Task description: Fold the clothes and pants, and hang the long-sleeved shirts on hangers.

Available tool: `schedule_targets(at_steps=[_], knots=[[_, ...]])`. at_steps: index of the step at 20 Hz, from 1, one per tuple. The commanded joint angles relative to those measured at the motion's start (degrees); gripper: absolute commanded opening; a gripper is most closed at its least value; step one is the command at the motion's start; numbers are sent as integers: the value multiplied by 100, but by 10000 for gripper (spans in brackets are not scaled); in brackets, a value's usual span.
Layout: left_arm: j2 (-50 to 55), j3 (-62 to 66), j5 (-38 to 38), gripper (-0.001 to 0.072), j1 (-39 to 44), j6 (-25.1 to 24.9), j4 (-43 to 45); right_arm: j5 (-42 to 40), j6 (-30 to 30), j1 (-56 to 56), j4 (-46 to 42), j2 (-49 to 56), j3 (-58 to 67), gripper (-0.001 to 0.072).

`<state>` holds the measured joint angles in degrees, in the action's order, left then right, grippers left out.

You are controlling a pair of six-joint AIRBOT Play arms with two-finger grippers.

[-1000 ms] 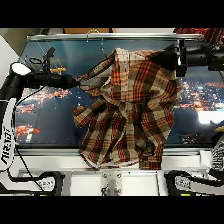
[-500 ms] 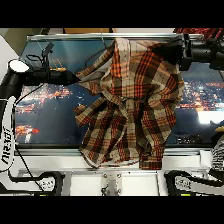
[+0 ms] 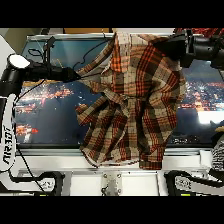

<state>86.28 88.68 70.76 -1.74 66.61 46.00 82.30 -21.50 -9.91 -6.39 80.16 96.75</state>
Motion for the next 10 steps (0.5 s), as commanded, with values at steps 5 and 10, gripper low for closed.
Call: schedule_targets(at_steps=[5,10], knots=[[-11,37,162,19,9,48,251,-76,-111,-2,-957,-9,-2,22],[-448,37,-160,18,-229,212,254,-61,-560,0,-1703,-13,-2,22]])
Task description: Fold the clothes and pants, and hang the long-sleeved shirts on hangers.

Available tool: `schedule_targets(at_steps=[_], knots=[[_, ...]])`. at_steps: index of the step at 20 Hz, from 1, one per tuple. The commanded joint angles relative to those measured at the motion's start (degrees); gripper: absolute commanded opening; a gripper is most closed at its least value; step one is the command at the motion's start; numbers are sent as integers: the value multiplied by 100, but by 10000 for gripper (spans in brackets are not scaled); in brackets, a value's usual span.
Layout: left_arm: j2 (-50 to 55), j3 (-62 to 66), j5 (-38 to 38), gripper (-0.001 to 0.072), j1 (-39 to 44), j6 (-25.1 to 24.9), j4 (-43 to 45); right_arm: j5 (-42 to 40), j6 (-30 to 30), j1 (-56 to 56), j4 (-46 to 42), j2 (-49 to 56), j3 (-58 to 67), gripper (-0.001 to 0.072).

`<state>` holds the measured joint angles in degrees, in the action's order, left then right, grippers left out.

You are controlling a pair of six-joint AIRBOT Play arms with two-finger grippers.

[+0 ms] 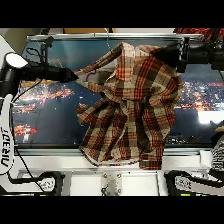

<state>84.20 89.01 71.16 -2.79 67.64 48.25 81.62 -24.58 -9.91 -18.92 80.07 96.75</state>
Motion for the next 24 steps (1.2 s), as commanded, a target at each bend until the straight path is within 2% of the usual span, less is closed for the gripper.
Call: schedule_targets(at_steps=[1,4,6,9,12,14,17,19,23,24], knots=[[-409,4,-243,18,-162,133,28,-2,-254,2,-446,-7,-2,22],[-1078,2,-350,18,-50,140,94,-216,-612,26,-444,-33,-2,22],[-1596,2,-439,17,264,363,654,-378,-695,70,-380,-98,-2,22],[-2323,2,-466,17,1091,942,1808,-807,-811,181,-249,-308,-2,22],[-2962,0,-498,18,2155,1875,3086,-1084,-870,245,-146,-588,-2,22],[-3206,0,-551,18,2879,2328,3639,-1137,-870,264,205,-767,-2,22],[-3189,0,-713,19,3919,2546,3985,-1403,-866,262,743,-1054,-2,22],[-2959,0,-796,19,4380,2669,4310,-1567,-859,264,765,-1239,-2,22],[-2306,2,-1615,20,4614,2787,4415,-1591,-822,262,787,-1488,-2,22],[-2188,2,-1893,70,4612,2844,4417,-1617,-822,262,787,-1530,-2,22]])
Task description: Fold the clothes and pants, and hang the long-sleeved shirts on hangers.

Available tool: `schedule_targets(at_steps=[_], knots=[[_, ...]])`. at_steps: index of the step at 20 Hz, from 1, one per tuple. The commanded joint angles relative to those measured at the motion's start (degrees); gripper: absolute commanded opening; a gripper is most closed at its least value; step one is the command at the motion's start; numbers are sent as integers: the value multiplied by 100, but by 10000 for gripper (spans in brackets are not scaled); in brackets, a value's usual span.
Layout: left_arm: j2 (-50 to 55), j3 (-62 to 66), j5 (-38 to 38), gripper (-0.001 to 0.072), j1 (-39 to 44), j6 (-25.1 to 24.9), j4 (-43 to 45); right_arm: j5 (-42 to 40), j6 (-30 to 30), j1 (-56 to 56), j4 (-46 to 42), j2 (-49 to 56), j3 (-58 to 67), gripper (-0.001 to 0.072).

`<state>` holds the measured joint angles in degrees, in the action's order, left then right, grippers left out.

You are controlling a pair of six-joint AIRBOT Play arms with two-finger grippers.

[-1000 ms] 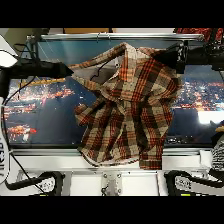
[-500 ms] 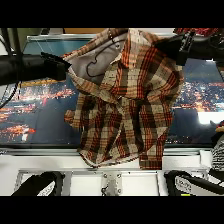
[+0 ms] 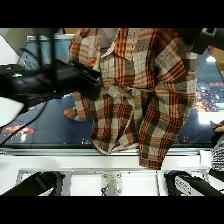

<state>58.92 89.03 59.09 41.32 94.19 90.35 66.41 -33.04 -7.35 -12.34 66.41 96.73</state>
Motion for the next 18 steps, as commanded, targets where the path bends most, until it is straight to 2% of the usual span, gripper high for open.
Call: schedule_targets(at_steps=[1,2,5,9,10,12,15,18], knots=[[420,0,-962,366,201,188,208,-146,24,7,127,-192,0,22],[455,2,-1235,558,190,190,208,-221,24,7,146,-208,0,22],[328,4,-1602,557,-24,337,203,-522,269,7,385,-210,0,22],[-37,0,-1421,556,-503,476,103,-1773,304,-28,195,-321,0,22],[-111,0,-1333,450,-601,481,103,-2094,302,-83,0,-382,0,22],[-216,0,-1169,40,-730,476,107,-2564,13,-282,-761,-549,0,22],[-236,-2,-1143,20,-850,468,105,-2920,-1117,-776,-2511,-831,0,22],[-236,-2,-1156,20,-846,466,109,-3025,-2603,-1368,-4872,-1143,0,22]])
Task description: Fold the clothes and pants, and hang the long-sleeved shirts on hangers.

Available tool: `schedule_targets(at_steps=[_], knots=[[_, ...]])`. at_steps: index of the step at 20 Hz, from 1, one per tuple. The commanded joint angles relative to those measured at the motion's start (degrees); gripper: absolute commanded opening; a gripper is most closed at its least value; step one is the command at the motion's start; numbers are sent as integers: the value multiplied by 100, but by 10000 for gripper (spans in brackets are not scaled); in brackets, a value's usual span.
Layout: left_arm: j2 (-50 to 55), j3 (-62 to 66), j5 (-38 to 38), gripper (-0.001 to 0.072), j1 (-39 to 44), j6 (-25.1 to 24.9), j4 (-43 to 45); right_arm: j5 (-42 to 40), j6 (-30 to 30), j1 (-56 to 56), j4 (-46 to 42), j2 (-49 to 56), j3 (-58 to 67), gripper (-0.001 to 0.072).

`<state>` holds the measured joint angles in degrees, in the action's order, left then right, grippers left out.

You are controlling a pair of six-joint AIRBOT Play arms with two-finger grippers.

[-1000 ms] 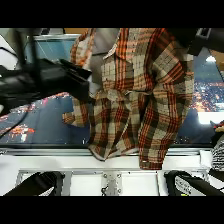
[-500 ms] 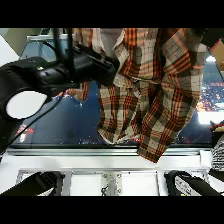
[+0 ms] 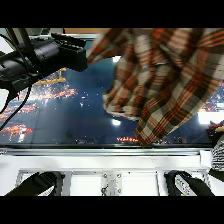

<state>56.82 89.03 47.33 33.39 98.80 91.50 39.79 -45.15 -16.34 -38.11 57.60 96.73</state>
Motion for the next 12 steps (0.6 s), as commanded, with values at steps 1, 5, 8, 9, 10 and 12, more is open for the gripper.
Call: schedule_targets(at_steps=[1,5,8,9,10,12], knots=[[-22,-2,13,20,-52,4,-4,-385,-1937,-654,-3101,-352,0,22],[4,-2,7,20,-52,2,0,-549,-3141,-1491,-4903,-614,0,22],[96,0,13,20,-52,2,-2,-839,-3528,-2253,-5027,-658,13,22],[140,0,15,20,-52,2,-2,-938,-3657,-2544,-5042,-662,13,22],[186,-2,22,21,-52,2,-2,-1029,-3755,-2811,-5045,-664,15,22],[284,-2,28,20,-50,2,-4,-1250,-3805,-3346,-5042,-684,17,22]])
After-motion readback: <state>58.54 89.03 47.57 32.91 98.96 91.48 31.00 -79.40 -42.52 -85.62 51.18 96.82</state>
